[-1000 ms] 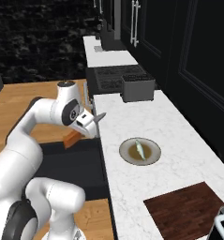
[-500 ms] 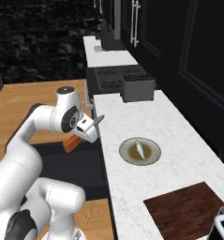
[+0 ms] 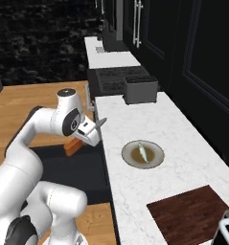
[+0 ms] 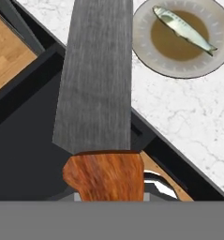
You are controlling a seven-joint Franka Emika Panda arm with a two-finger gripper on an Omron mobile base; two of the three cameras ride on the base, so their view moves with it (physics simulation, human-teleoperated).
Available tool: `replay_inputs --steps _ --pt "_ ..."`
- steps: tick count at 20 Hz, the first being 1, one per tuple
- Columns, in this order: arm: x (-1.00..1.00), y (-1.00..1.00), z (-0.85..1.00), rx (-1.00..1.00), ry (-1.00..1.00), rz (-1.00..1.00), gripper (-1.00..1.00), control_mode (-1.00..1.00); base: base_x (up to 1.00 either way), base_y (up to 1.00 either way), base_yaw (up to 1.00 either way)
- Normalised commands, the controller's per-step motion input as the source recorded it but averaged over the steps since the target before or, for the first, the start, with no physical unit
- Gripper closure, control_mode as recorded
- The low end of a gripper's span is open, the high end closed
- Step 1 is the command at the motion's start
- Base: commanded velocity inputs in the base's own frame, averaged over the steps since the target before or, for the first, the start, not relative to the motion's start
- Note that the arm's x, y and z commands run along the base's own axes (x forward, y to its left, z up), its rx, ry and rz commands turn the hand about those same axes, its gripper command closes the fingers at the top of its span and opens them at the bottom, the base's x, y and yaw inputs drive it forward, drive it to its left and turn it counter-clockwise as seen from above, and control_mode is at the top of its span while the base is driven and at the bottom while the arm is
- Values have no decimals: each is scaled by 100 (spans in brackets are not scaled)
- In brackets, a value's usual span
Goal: Pick up the knife from the drawer and place it on the cutting board. Then place the meat from the plate to the cutting board.
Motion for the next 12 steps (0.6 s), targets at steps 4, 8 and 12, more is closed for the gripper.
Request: replay_inputs --steps 4,8,12 --pt "0 0 0 0 0 0 100 100 -35 4 -42" --pt "0 0 0 0 0 0 100 100 -49 13 -68" --pt "0 0 0 0 0 0 100 100 -52 1 -82"
